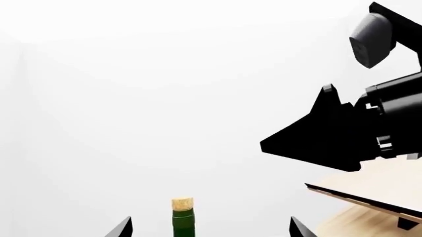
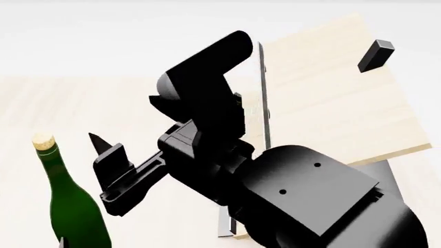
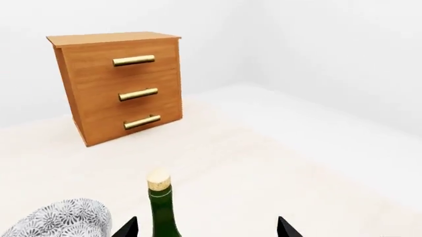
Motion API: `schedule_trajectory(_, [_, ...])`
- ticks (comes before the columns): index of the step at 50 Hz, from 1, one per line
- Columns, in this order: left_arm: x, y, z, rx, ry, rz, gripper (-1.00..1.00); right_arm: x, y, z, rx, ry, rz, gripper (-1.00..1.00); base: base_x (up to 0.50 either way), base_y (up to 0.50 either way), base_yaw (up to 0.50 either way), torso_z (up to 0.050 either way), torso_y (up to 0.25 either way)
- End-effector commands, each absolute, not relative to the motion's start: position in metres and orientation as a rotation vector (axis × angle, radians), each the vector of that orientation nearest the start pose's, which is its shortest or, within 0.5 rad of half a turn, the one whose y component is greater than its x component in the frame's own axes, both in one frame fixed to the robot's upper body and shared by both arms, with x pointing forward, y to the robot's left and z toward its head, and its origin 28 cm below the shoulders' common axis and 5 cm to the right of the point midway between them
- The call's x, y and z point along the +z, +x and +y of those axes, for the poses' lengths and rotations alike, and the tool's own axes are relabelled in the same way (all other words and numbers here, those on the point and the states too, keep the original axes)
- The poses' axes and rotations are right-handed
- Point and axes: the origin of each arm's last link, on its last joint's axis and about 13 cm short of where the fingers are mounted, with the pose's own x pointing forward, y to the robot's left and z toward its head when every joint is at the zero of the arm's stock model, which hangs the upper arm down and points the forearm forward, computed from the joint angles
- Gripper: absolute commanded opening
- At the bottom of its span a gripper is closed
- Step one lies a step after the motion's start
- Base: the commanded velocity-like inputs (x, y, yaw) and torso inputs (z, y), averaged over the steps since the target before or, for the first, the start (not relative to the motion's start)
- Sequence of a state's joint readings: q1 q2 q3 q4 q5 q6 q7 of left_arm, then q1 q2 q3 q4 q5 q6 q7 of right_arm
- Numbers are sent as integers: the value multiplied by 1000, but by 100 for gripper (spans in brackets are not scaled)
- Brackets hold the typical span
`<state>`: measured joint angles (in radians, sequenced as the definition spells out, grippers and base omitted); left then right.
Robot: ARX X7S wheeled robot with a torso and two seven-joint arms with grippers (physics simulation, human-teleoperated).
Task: Put the wine bottle on the wine rack.
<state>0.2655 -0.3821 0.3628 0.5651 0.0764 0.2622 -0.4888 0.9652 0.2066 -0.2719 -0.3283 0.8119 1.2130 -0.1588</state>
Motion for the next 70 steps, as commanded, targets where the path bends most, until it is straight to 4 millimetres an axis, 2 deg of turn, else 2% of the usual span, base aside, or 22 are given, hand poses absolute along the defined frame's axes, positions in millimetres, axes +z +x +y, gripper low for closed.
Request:
schedule_trajectory(1, [90,134,193,-27,83,-529,100,244,298,-46,999,-56,166,100,0,0,0,0,0])
schedule_trajectory(14, [91,134,193,-27,82,-532,100,235,314,-37,1043,-6,244,100,0,0,0,0,0])
schedule_trajectory(31, [90,135,193,-30,82,-526,100,223,318,-18,1106,16,297,100,0,0,0,0,0])
schedule_trajectory(46, [89,135,193,-30,80,-527,100,220,316,-7,1132,6,301,100,0,0,0,0,0])
schedule_trajectory(60, [90,134,193,-31,76,-528,100,208,316,14,1152,-3,211,100,0,0,0,0,0])
schedule_trajectory(70, [89,135,193,-31,75,-529,100,201,324,21,1152,36,209,100,0,0,0,0,0])
